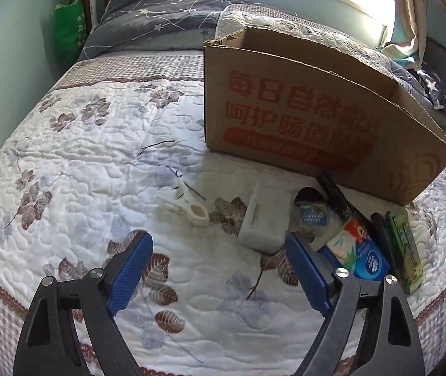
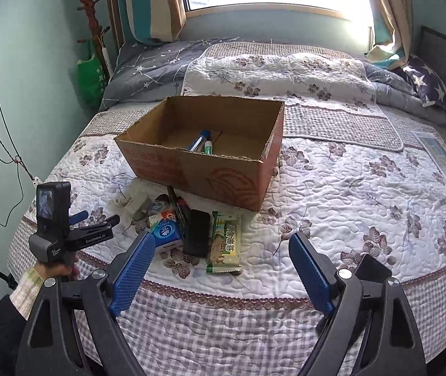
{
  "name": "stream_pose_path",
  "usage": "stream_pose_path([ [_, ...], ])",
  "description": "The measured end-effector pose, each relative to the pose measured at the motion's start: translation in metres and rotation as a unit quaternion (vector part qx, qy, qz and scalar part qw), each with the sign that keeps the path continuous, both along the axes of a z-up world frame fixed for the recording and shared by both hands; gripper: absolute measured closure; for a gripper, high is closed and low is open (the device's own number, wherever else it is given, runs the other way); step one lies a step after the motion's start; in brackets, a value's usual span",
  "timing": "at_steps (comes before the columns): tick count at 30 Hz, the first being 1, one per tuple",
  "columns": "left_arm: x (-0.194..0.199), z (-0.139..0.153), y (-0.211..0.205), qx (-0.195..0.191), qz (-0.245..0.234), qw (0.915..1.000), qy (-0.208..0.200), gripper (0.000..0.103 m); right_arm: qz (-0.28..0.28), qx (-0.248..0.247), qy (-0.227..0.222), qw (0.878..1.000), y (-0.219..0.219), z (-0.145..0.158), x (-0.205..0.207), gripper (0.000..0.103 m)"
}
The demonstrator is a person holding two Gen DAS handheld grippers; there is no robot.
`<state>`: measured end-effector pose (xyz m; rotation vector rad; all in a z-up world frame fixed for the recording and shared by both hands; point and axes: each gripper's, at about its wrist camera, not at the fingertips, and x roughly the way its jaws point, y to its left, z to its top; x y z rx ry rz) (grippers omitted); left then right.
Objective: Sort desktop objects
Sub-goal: 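Grasp the white charger with the left tool and place it in the box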
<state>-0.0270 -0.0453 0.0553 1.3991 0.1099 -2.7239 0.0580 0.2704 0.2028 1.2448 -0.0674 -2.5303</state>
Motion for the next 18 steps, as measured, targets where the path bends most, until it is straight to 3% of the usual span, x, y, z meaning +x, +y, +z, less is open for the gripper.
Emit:
stream_pose_path([
  [1, -0.012, -0.003, 0.004, -0.001, -0.010, 0.9999, -0.007, 0.000, -0.006, -0.009, -0.009, 1.000, 0.003, -0.002, -0.001, 0.015],
  [5, -0.048, -0.019, 0.027, -0.025, -0.071, 0.9961, -0.046, 0.000, -0.028, -0.018, -0.020, 0.999, 0.010, -0.003, -0.006, 0.015],
  [9, -0.067, -0.042, 0.047, -0.057, -0.121, 0.9853, -0.106, 0.000, -0.041, -0.010, -0.026, 0.999, 0.010, -0.006, -0.013, 0.015],
  [11, -0.067, -0.041, 0.050, -0.065, -0.127, 0.9849, -0.098, 0.000, -0.042, -0.015, -0.035, 0.998, 0.010, -0.008, -0.016, 0.015],
  [14, -0.057, -0.032, 0.043, -0.048, -0.123, 0.9882, -0.078, 0.000, -0.042, -0.008, -0.038, 0.998, 0.009, -0.011, -0.017, 0.015],
  [18, -0.028, 0.006, 0.034, -0.019, -0.127, 0.9912, -0.032, 0.000, -0.046, -0.008, -0.042, 0.998, 0.012, -0.013, -0.016, 0.015],
])
